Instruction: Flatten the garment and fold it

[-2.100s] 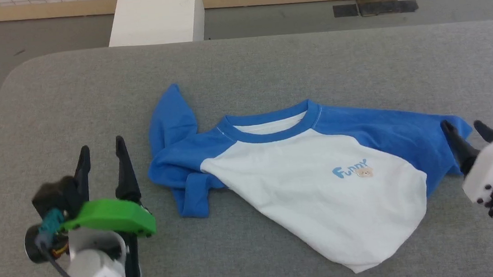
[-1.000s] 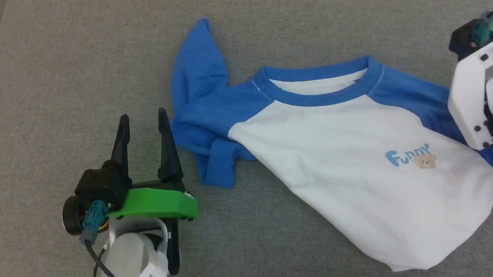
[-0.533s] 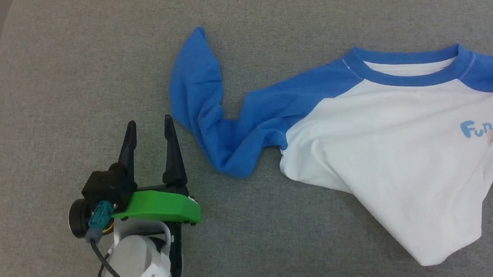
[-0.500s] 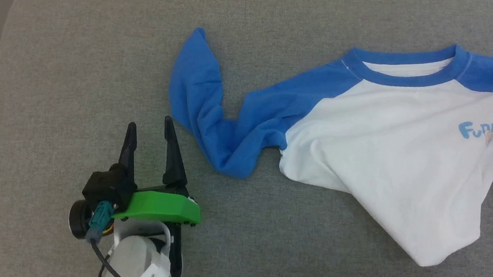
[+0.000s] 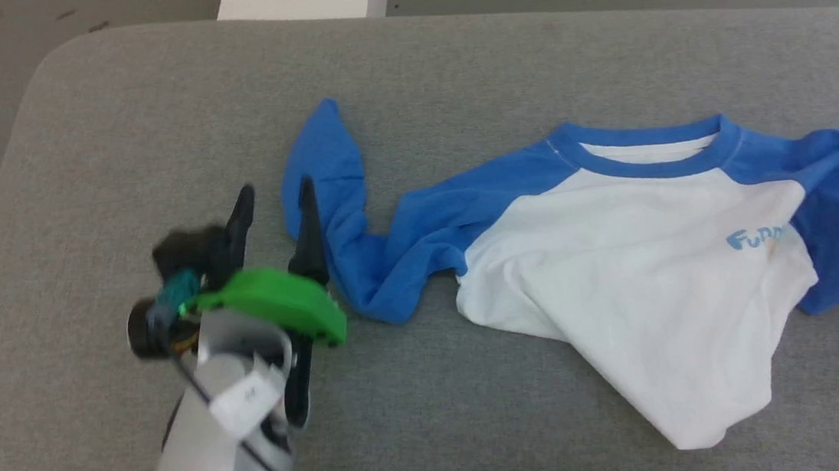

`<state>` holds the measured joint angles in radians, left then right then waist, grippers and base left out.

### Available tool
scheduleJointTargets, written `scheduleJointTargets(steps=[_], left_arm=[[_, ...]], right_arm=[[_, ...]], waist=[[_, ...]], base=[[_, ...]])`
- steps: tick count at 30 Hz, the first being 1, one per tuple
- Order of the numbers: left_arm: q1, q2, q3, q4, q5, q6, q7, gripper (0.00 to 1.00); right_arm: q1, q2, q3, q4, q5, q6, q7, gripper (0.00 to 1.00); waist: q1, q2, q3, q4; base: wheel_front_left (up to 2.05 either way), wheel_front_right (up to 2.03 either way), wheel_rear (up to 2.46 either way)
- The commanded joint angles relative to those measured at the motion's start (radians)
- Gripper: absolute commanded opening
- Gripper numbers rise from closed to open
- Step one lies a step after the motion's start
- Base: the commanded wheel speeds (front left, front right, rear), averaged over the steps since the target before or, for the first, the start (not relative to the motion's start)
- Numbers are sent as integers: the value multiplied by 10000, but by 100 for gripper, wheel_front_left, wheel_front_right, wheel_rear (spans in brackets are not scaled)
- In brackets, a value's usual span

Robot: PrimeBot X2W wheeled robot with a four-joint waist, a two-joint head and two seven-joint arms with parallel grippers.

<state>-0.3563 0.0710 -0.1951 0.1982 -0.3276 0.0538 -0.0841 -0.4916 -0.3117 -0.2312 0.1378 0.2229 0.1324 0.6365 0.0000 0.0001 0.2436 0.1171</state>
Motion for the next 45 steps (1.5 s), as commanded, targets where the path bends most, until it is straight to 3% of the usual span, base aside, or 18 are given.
scheduleJointTargets(steps=[1, 12, 17, 30, 32, 45], left_arm=[[-577, 51, -163, 75, -27, -92, 439, 100], [-4539, -94, -1617, 2750, -299, -132, 6566, 100], [-5378, 141, -2203, 3860, 144, -63, 8500, 100], [-5017, 71, -3029, 5352, 39, -667, 9457, 100], [-4997, 25, -2992, 5433, -121, -683, 9481, 0], [-5285, -110, -2040, 4439, -1323, -688, 7607, 0]], right_arm=[[233, 101, -41, -237, 111, -17, -64, 100], [837, 344, 145, -1726, 355, -17, 283, 100], [812, 350, 135, -1957, 452, -17, 306, 100], [703, 255, -62, -2046, 513, -17, 231, 100], [687, 269, -44, -2072, 532, -17, 228, 100], [511, -107, 72, -1888, 397, -17, 399, 100]], waist=[[0, -1, -186, -306], [0, -1, 655, -1479], [0, -1, 1126, -1876], [0, -1, 1614, -1967], [0, -1, 1651, -1930], [0, -1, 1426, -1630]], base=[[0, 0, 0], [0, 0, 0], [0, 0, 0], [0, 0, 0], [0, 0, 0], [0, 0, 0]])
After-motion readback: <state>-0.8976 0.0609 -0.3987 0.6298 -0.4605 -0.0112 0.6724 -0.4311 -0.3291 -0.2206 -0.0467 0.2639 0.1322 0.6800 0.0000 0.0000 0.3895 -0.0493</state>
